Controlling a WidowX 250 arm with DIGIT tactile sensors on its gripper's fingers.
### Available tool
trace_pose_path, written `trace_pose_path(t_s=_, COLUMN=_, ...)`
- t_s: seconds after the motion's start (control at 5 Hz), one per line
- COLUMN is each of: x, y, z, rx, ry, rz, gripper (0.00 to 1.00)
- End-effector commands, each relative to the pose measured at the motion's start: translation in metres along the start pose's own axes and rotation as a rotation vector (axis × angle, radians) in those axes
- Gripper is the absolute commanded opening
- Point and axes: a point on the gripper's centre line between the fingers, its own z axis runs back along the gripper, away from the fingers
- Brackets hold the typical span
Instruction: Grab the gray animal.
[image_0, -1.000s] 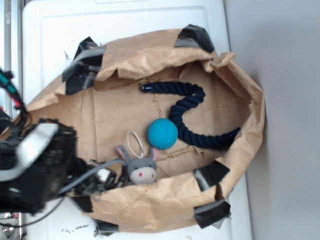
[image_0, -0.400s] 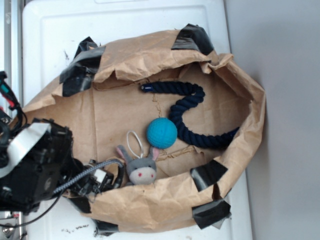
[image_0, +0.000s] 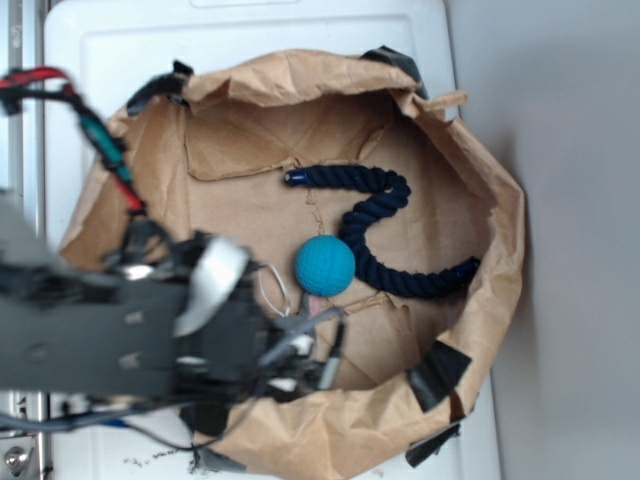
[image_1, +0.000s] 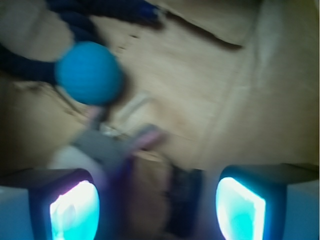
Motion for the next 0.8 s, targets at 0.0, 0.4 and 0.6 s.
trace_pose_path(t_s=0.0, x=0.014, y=-0.011, z=0.013, rx=-0.052, ry=0.019, rz=0.069, gripper=1.0)
trace_pose_path(t_s=0.4, x=0.003, y=-0.008, z=-0.025, rx=-0.036, ry=0.052, rz=0.093, gripper=1.0)
trace_pose_path(t_s=0.6, x=-0.009, y=-0.017, z=-0.038, rx=-0.106, ry=0.056, rz=0.1, gripper=1.0)
